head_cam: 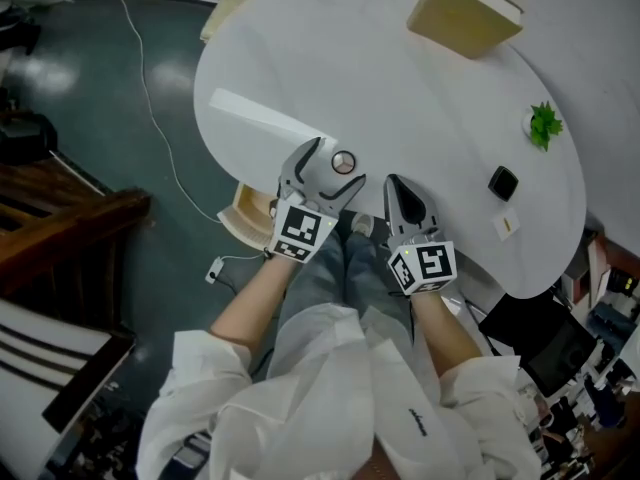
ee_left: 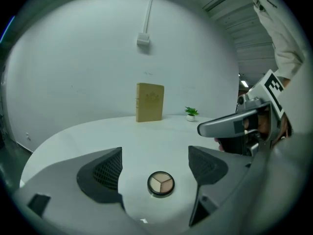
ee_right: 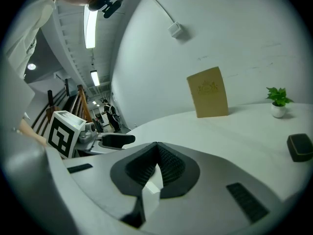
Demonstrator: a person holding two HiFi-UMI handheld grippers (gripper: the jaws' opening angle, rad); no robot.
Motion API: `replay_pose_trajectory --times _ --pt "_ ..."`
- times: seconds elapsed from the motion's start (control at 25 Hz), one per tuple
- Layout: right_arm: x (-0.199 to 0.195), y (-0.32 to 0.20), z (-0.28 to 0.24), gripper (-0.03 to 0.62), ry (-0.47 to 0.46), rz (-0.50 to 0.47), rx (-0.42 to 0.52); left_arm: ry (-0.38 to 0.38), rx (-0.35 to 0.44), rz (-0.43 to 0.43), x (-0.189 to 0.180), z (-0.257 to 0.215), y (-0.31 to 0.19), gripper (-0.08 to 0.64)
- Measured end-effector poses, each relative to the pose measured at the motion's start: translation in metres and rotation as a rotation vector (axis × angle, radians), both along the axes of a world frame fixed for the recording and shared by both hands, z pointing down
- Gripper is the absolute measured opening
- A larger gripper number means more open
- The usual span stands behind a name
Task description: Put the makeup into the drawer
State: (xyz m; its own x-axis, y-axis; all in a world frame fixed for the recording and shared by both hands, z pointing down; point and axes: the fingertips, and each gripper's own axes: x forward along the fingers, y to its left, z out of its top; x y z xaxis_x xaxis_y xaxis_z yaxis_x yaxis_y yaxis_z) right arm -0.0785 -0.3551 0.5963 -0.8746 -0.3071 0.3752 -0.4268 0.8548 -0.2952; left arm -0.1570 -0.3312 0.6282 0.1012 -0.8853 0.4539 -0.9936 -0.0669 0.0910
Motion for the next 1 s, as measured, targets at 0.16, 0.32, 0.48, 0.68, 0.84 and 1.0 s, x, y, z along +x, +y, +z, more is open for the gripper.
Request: replay_pose_trajectory --times 0.16,0.32,0.48,0.68,0.84,1.0 --pt "-0.003 -0.002 0.014 0.017 0.017 -0.007 -0.006 -0.006 -0.028 0.012 0.002 0.017 -0.004 0.422" --pt "-0.003 -0.001 0.023 0.017 0.027 -0.004 -0.010 -0.008 -0.062 0.020 0.005 0.033 -0.004 0.422" --pt "0.000 -0.002 0.026 0.017 0.031 0.007 -0.015 -0.018 -0.102 0.033 0.007 0.046 -0.007 0.420" --pt "0.000 0.003 0.024 0.017 0.029 -0.009 -0.012 -0.052 -0.221 0.027 0.007 0.069 -0.003 0.420" --pt "0.001 0.008 0.022 0.017 0.027 -0.014 -0.011 -0.060 -0.261 0.018 0.006 0.075 -0.003 0.419" --pt "0.002 0.014 0.021 0.017 0.027 -0.024 -0.008 -0.084 -0.271 0.032 0.007 0.076 -0.002 0.392"
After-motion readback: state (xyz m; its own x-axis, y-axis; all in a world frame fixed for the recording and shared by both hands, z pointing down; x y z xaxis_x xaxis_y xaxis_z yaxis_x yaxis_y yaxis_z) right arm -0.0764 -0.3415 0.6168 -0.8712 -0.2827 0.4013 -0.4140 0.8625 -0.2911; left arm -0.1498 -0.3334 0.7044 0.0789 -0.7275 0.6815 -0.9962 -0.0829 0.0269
